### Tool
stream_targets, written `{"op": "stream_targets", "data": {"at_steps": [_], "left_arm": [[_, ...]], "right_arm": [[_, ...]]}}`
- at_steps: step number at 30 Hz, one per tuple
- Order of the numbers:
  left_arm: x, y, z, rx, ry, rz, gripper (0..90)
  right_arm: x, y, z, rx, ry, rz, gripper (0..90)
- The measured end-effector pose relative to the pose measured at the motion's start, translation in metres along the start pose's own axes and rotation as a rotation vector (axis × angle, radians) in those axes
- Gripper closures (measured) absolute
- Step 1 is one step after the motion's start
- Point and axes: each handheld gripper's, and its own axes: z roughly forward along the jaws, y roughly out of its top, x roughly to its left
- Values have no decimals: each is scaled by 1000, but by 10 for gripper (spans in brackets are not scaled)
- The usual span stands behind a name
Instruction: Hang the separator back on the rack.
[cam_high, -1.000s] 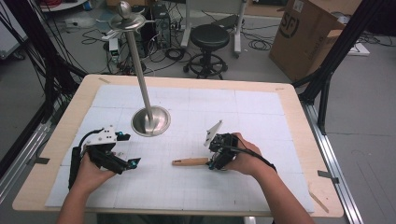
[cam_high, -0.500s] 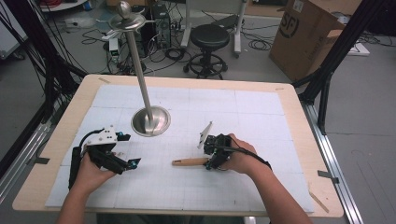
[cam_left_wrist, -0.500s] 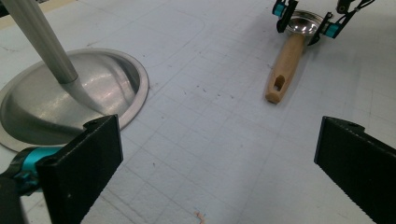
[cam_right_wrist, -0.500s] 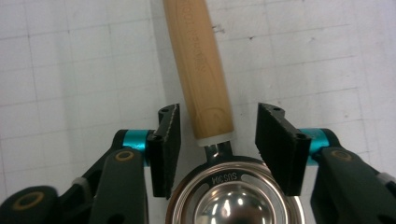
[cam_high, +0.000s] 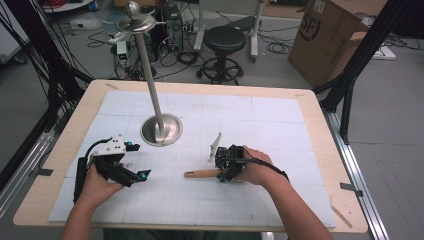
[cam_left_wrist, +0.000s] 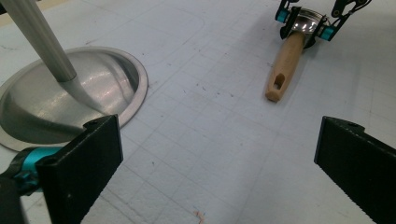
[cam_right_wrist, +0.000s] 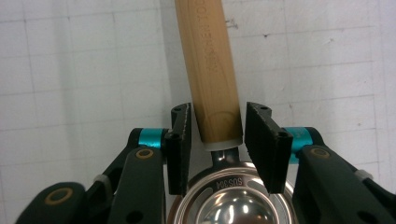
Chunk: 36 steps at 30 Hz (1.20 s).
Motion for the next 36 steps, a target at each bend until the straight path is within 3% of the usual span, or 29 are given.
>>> {"op": "stream_targets", "data": {"at_steps": [5, 18, 21, 27, 36], "left_arm": [[0, 0, 0, 3, -1, 1, 17], [-1, 0, 1, 7, -2, 4, 17], [0, 0, 0, 3, -3, 1, 17], [0, 0, 0, 2, -2, 0, 17], [-1, 1, 0, -6, -4, 0, 17]], "right_arm": [[-1, 0, 2, 5, 2, -16, 634], [-3, 0, 3, 15, 30, 2, 691], [-6, -2, -2, -27, 38, 21, 693], [-13, -4, -28, -190, 52, 53, 694], [-21, 4, -69, -366, -2, 90, 694]]}}
